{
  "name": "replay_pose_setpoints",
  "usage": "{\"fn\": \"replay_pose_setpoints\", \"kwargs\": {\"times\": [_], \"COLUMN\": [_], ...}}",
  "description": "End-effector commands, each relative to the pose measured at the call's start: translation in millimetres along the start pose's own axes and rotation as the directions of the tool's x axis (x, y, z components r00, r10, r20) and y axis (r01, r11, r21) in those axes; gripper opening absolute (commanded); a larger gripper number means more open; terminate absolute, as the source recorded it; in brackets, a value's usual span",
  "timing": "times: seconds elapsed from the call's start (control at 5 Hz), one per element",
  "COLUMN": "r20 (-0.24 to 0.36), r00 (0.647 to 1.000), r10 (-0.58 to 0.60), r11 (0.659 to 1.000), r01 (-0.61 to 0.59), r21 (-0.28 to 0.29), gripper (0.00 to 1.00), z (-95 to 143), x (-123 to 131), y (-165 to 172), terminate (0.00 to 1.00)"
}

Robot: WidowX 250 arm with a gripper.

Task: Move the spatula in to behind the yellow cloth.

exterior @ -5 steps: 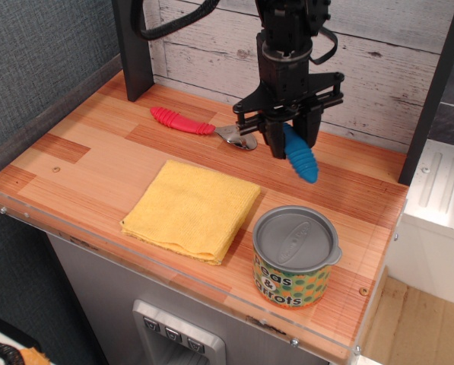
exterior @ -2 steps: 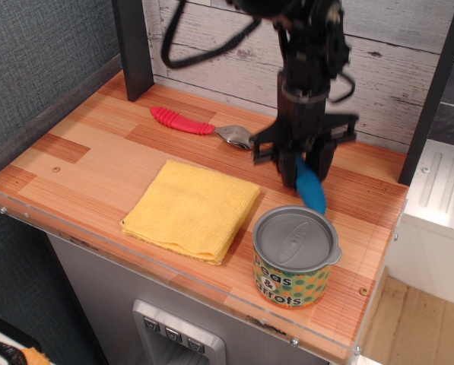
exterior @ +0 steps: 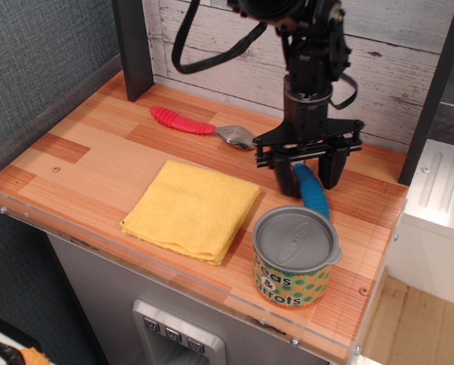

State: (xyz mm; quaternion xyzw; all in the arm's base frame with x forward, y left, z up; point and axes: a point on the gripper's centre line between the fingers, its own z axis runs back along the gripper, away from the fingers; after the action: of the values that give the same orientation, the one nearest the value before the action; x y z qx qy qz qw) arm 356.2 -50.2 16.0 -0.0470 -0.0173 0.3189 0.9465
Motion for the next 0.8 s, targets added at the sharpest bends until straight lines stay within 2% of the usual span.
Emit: {"fn": "replay_pose_setpoints", "kwargs": {"times": [0.0, 0.2, 0.4, 0.6], "r20": [0.133, 0.17, 0.157, 0.148], "r00": [0.991, 0.985, 0.987, 0.987], "r10": [-0.026, -0.004, -0.043, -0.063], "r11": [0.997, 1.0, 0.998, 0.996], "r01": [0.036, 0.007, 0.036, 0.054], "r21": [-0.07, -0.022, 0.046, 0.067], "gripper": [1.0, 1.0, 1.0, 1.0], "z": [57, 82, 104, 119], "x": [8, 8, 9, 9], "y": [3, 6, 19, 42], "terminate": [0.0, 0.0, 0.0, 0.0]}}
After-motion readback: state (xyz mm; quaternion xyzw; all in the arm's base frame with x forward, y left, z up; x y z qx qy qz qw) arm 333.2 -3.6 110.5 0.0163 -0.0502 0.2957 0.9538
